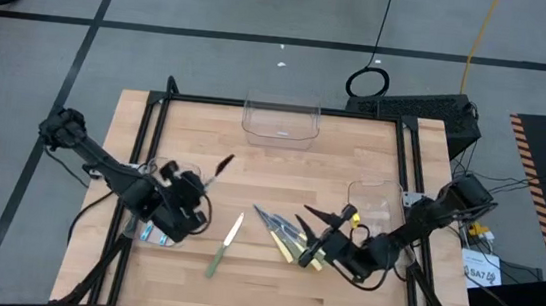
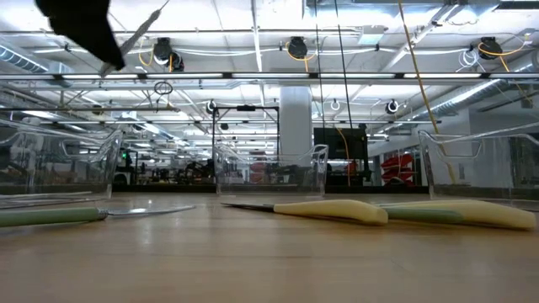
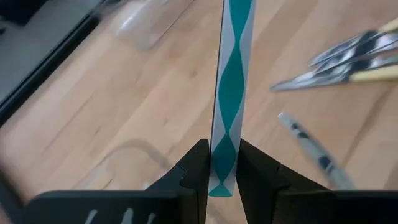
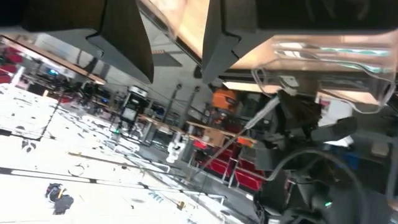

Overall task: Sort silverware by color (type)
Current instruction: Put the white and blue patterned knife into the bottom left transparent bin

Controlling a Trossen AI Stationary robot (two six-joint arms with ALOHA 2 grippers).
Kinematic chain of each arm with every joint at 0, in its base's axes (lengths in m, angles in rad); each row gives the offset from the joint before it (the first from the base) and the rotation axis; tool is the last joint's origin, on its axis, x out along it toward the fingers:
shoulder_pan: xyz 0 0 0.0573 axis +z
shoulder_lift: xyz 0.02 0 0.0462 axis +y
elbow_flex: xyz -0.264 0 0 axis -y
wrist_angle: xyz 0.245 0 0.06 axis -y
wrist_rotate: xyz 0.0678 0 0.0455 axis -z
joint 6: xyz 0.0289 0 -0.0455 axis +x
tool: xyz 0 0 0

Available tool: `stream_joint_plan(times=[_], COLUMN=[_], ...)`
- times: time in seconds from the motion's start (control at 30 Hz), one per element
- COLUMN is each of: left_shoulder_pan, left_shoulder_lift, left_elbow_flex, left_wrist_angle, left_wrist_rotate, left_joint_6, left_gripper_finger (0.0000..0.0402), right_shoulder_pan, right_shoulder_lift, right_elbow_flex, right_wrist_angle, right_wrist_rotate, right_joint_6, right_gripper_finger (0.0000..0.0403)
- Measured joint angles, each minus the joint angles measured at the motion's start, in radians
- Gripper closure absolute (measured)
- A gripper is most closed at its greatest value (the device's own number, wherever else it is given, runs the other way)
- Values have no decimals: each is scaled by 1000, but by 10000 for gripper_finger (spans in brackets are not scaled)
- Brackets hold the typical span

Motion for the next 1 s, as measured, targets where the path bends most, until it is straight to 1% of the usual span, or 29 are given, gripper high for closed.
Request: stream_joint_plan(times=[0.07, 0.17, 0.57, 0.67, 0.83, 1.0], left_shoulder_pan=[-15, -35, -145, -160, -172, -171], left_shoulder_lift=[-1, -2, -2, -2, -1, 0], left_elbow_flex=[0, 0, 0, 0, 0, 0], left_wrist_angle=[-72, -146, -279, -295, -313, -349], left_wrist_rotate=[36, 129, 451, 552, 639, 783], left_joint_6=[-77, -173, -397, -423, -428, -467], left_gripper_finger=[331, 331, 330, 330, 330, 330], right_shoulder_pan=[16, 32, 42, 42, 42, 42], right_shoulder_lift=[-16, -33, -42, -42, -42, -42], right_elbow_flex=[0, 0, 0, 0, 0, 0], right_wrist_angle=[-3, -11, -20, -20, -20, -20], right_wrist_rotate=[25, 52, 65, 65, 64, 64], right_joint_6=[-28, -58, -79, -78, -80, -80], right_gripper_finger=[273, 273, 273, 273, 273, 273])
